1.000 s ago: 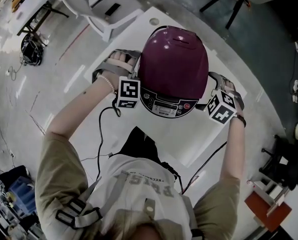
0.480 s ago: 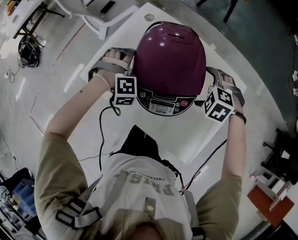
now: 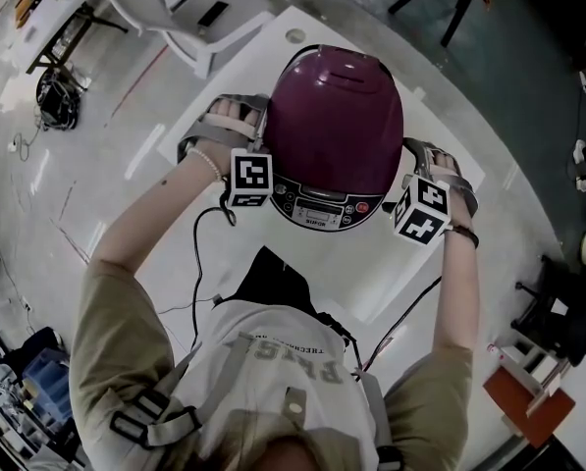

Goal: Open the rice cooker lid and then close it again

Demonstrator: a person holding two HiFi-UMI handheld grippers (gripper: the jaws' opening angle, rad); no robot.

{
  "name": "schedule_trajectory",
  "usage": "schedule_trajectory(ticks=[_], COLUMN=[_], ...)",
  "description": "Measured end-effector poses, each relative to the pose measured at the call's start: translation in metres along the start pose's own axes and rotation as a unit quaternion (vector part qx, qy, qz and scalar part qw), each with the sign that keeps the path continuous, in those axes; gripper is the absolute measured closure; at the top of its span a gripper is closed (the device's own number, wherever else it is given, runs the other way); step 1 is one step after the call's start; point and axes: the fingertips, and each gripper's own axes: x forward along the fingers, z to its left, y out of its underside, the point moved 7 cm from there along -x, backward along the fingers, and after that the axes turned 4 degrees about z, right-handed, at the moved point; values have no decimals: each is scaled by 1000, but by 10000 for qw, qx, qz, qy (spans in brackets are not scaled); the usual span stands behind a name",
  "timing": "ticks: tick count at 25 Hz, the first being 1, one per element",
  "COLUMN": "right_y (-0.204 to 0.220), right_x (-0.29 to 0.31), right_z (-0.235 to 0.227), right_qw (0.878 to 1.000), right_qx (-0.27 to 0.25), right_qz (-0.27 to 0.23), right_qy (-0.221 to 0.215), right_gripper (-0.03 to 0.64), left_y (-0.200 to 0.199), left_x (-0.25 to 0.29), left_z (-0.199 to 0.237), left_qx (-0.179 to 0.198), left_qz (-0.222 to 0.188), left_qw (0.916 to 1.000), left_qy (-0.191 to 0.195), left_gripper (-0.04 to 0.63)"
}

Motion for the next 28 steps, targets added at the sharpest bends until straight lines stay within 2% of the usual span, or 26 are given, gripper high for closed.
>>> schedule_trajectory(ticks=[10,17,19,25,28], right_y=[-3,-7,-5,-8,-7], right_x=[-2,-4,-3,-3,-3], right_z=[-2,-1,-2,-1,-2], right_qw=[9999,9999,9999,9999,9999], right_qx=[-71,-75,-63,-67,-55], right_qz=[-95,-44,-21,45,77], right_qy=[53,112,111,130,99], right_gripper=[38,38,38,38,38], left_y=[5,8,7,10,10], left_x=[-2,-9,-9,-14,-13], left_z=[2,4,5,5,5], left_qx=[-63,-179,-119,103,322], left_qz=[114,126,129,273,376], left_qw=[9997,9959,9958,9912,9907], left_qy=[-214,-879,-895,-1289,-1271], left_gripper=[52,44,44,44,44])
